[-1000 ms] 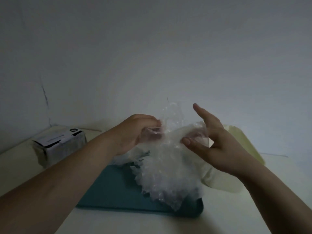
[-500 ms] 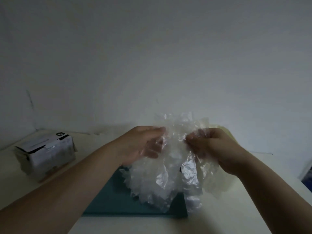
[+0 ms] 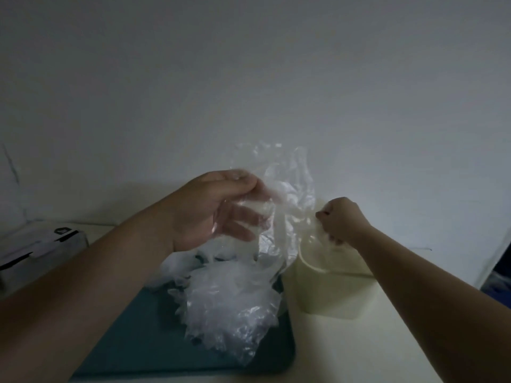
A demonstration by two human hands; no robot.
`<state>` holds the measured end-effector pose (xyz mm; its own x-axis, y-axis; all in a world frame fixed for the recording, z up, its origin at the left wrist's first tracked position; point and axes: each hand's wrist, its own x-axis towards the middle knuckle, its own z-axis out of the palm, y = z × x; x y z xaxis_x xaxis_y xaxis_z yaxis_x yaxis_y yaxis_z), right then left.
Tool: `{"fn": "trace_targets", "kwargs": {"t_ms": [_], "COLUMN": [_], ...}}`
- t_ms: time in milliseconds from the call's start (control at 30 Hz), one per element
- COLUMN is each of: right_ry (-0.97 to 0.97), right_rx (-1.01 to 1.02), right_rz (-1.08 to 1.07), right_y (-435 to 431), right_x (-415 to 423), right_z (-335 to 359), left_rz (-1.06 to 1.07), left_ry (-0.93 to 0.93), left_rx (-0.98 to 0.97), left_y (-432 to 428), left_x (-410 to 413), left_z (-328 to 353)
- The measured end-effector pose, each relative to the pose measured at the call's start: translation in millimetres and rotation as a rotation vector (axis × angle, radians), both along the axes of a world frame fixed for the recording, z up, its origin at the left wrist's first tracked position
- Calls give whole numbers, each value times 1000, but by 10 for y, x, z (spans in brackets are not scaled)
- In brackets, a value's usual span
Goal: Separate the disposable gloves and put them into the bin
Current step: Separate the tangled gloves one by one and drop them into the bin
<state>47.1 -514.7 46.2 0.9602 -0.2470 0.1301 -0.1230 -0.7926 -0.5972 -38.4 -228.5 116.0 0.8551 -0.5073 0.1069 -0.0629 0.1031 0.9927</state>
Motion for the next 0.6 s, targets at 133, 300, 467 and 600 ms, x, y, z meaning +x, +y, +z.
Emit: {"fn": "trace_targets", "kwargs": {"t_ms": [133, 300, 467, 600], "right_ry": [173, 97, -204, -378], "right_rx": [-44, 344, 135, 43], "right_rz": [-26, 78, -137, -28], "right_y": [13, -325, -801, -809], "right_x": [-25, -24, -193, -381], "right_z": [14, 309, 461, 539], "left_rz": [-49, 155, 330, 360], "left_ry": [-18, 79, -24, -75], "left_rx": [14, 84, 469, 665], "left_y": [-288, -934, -1408, -1600], "left_x": [127, 645, 1143, 1292], "left_z": [110, -108, -435, -573]}}
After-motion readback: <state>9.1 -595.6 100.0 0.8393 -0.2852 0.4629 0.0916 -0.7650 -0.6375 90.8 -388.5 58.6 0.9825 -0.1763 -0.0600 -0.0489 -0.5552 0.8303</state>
